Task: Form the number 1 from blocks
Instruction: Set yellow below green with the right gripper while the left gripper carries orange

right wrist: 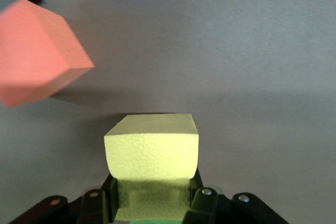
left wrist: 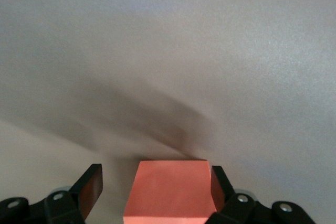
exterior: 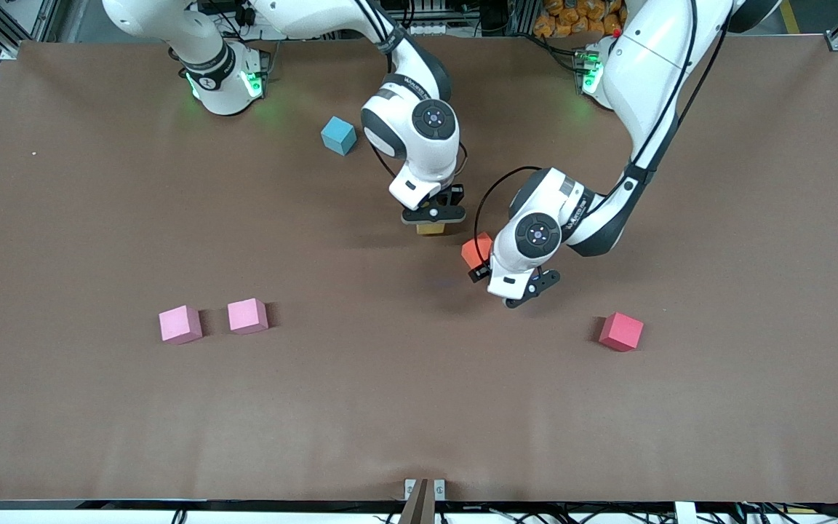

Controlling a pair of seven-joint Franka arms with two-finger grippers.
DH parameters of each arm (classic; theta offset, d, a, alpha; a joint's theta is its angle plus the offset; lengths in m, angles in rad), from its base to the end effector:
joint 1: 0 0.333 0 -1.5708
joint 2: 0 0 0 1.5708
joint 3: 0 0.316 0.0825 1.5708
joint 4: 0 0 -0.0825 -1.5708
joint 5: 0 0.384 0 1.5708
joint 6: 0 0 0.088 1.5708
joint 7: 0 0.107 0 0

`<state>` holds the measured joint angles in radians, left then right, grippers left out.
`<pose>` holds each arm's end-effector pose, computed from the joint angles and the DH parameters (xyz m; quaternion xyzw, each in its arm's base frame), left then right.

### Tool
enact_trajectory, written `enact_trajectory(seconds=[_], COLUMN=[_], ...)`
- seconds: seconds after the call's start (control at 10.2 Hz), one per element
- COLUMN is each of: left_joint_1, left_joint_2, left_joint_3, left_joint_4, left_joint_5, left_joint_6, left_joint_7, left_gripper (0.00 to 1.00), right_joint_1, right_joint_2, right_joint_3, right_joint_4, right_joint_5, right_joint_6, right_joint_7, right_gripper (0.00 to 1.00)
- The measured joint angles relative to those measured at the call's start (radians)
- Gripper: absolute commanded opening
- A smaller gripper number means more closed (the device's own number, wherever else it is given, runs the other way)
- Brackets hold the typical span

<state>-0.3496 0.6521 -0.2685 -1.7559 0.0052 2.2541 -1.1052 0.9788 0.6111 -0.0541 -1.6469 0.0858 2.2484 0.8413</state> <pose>0.5363 -0.3658 0.1980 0.9604 0.2584 -0.1038 0.0026 0.4071 0.5511 0.2573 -0.9996 -0.0195 0.0163 0.0081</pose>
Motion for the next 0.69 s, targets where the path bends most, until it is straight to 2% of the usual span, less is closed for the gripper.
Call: enact_trajectory(seconds=[0.2,0.69], left_joint_1=[-0.003,-0.006], left_joint_2=[0.005,0.016], left_joint_3=[-0.002,-0.005], left_joint_4=[0.000,0.000], left_joint_5=[0.000,-0.002], left_joint_6=[0.006,0.027], left_joint_7=[0.000,0.000], left_gripper=[0.91,0.91], right_joint_1=[-0.002,-0.002], right_joint_2=[-0.011,-0.033], right_joint_3=[-0.005,-0.006], right_joint_4=[-0.007,-0.112], right_joint_5=[0.048,0.054], right_joint_6=[0.017,0.119], right_joint_7=[-0.060,-0.110], right_gripper=[0.00,0.00])
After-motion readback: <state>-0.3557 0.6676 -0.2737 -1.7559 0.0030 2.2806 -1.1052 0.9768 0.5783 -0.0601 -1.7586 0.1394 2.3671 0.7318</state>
